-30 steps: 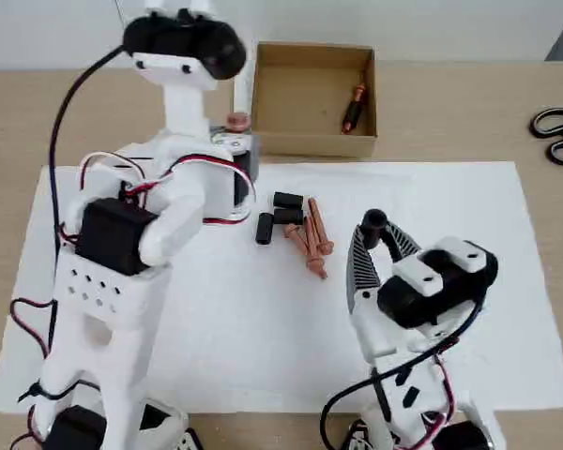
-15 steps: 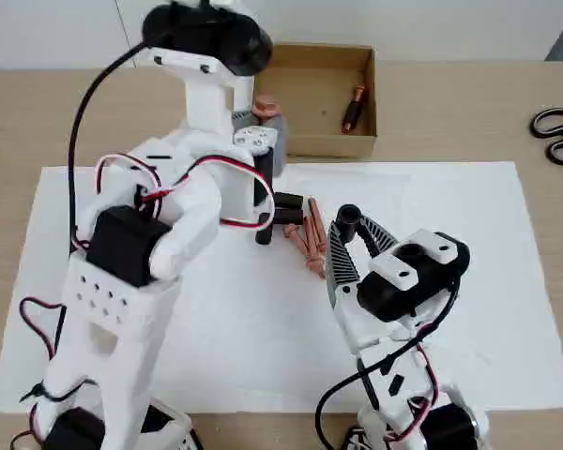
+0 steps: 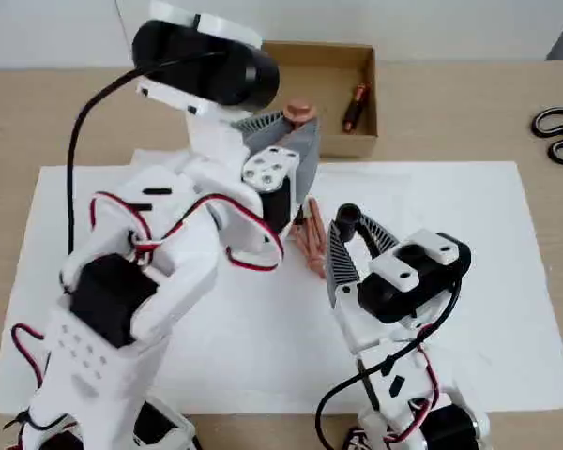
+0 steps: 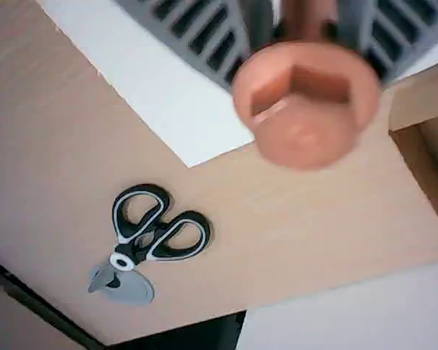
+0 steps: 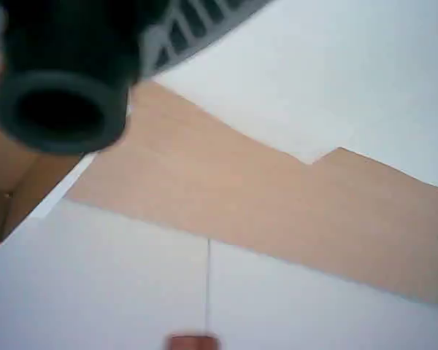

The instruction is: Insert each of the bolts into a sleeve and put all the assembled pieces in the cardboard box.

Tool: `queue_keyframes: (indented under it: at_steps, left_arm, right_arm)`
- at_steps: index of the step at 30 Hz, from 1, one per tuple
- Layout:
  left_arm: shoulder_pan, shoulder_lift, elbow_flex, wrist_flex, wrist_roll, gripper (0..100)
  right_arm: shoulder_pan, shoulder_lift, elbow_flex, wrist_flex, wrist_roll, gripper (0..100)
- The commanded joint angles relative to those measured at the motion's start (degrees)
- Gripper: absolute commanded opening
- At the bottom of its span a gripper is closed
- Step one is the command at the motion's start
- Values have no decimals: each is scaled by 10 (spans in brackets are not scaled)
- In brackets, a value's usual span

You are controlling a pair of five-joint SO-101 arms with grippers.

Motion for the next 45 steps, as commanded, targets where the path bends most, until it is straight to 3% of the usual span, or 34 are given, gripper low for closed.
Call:
queue_keyframes:
  at_steps: [1, 10, 31, 45]
  left_arm:
    - [4, -12, 25, -81, 4, 6]
    - [18, -13, 80, -115, 27, 6]
    - [60, -17, 82, -40, 45, 6]
    - [61, -13, 83, -39, 45, 6]
  right_arm:
    - [0, -3, -3, -13, -7, 4]
    - [0, -3, 4, -14, -7, 4]
    - [0, -3, 13, -14, -6, 4]
    - [0, -3, 13, -15, -6, 4]
